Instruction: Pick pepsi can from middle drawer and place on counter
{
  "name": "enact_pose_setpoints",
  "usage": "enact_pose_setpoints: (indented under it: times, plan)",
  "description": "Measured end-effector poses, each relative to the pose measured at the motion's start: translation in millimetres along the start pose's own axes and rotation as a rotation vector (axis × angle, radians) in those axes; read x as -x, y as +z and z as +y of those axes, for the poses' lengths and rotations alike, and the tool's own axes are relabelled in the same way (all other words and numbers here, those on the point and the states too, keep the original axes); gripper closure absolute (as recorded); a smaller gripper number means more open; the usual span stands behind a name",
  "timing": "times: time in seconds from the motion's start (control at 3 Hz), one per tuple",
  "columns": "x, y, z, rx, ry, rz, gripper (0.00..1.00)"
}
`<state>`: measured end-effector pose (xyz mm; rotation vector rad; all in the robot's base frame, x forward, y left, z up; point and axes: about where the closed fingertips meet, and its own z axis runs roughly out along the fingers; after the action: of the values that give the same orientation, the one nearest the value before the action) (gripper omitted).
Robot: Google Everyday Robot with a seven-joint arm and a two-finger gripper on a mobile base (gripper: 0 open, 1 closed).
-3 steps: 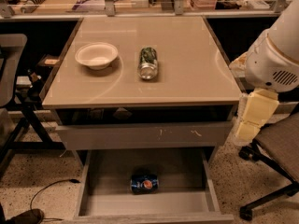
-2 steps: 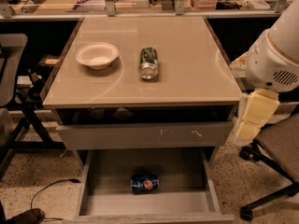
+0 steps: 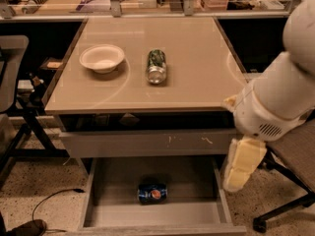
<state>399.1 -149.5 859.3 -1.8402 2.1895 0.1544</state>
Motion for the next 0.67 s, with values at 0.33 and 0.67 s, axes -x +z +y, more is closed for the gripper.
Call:
enact_pose_setpoints:
  times: [0.33,0.67]
  plan:
    - [6.7,43.0,18.5,0.041,-0.013,-0.016,0.0]
    - [6.7,42.9,18.8,0.041,-0.014,-0.015,0.0]
